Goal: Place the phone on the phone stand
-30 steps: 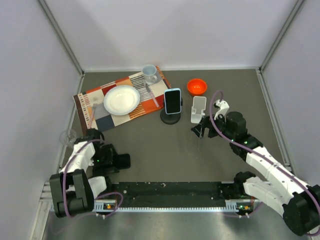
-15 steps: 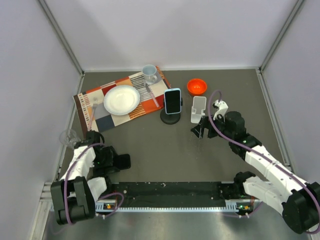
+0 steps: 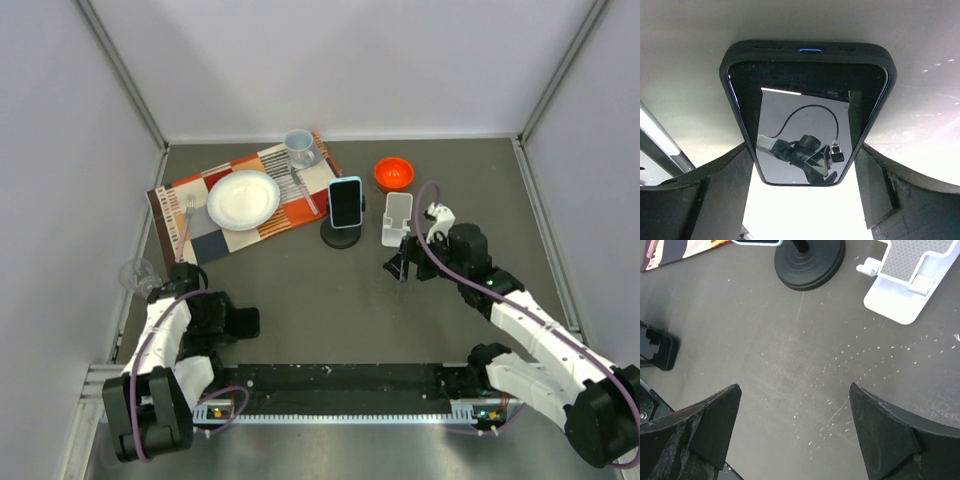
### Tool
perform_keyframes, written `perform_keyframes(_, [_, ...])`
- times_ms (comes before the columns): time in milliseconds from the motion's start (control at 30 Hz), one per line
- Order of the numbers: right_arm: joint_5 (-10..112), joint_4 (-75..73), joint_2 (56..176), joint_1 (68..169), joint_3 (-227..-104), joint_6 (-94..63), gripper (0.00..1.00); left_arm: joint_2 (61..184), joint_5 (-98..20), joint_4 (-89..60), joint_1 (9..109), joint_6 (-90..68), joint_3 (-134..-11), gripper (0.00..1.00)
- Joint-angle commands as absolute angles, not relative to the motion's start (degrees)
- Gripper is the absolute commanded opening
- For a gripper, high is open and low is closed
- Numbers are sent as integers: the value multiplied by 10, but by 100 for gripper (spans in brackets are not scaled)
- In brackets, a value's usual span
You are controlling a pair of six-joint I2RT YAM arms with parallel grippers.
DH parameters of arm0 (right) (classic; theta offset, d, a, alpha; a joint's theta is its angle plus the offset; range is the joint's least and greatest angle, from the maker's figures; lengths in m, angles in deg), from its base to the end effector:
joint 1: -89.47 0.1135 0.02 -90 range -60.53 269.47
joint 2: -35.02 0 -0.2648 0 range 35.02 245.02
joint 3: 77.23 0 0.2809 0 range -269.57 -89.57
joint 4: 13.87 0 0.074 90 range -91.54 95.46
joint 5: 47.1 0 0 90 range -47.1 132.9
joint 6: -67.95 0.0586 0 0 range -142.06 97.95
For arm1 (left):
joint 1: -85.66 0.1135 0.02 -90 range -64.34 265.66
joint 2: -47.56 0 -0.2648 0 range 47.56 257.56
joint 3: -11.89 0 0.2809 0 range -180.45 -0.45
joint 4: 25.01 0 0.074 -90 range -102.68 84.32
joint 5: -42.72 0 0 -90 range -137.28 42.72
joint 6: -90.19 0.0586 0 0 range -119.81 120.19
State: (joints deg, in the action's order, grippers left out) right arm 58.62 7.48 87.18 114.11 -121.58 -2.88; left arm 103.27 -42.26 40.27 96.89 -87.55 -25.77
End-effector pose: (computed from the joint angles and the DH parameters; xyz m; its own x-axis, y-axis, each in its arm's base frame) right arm 0.2204 0.1185 0.2209 -0.6207 0.0630 -0.7815 -0.4368 0.8000 0.4114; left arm 0.1513 0.0248 0.1138 0.1455 -0.9859 0.0823 -0.9807 -0.1547 -0.1195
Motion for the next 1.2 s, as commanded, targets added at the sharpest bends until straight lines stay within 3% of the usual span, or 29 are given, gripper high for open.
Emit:
perform_keyframes(0, [604, 79, 852, 1147, -1243, -37, 88, 1005, -438, 390, 971, -831, -281, 0])
perform_keyframes(233, [576, 48, 827, 1205, -1244, -7, 80, 985, -314, 405, 972, -797, -309, 0])
perform_keyframes(467, [484, -100, 864, 1320, -1228, 124, 77, 951, -222, 400, 962, -810, -330, 0])
perform_keyframes(633, [406, -195, 953, 1417, -1244, 220, 78, 932, -195, 359, 916, -851, -346, 0])
perform_keyframes(867, [398, -251, 1087, 1495, -1308, 227, 75, 904, -221, 263, 776, -968, -324, 0])
perform_keyframes(1167, [379, -243, 1164, 1551, -1346, 196, 66, 912, -221, 234, 742, -1009, -332, 0])
